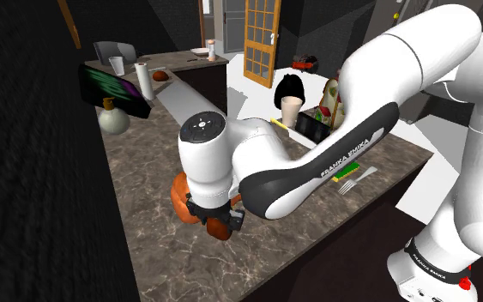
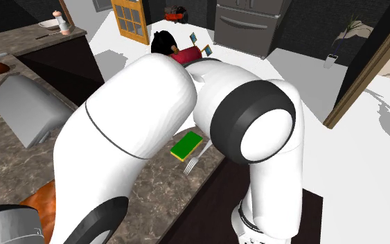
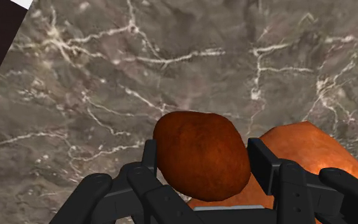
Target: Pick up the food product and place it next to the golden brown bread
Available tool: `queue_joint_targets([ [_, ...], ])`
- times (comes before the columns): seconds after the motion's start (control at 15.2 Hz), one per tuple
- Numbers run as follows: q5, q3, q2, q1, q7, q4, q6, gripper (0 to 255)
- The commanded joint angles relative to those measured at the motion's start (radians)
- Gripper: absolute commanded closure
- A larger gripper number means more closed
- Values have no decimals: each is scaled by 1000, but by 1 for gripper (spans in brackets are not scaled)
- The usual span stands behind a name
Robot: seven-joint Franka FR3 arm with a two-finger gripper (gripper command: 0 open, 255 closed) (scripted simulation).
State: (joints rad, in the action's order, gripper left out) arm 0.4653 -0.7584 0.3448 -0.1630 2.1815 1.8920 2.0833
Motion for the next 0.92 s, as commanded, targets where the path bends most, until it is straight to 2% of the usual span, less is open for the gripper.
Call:
queue_joint_targets([
  [0.0,15,7,13,-5,14,16,24,255],
  [0.53,21,8,19,-6,19,19,30,255],
  [0.59,21,8,19,-6,18,17,28,0],
  [0.86,20,7,17,-5,18,18,28,0],
])
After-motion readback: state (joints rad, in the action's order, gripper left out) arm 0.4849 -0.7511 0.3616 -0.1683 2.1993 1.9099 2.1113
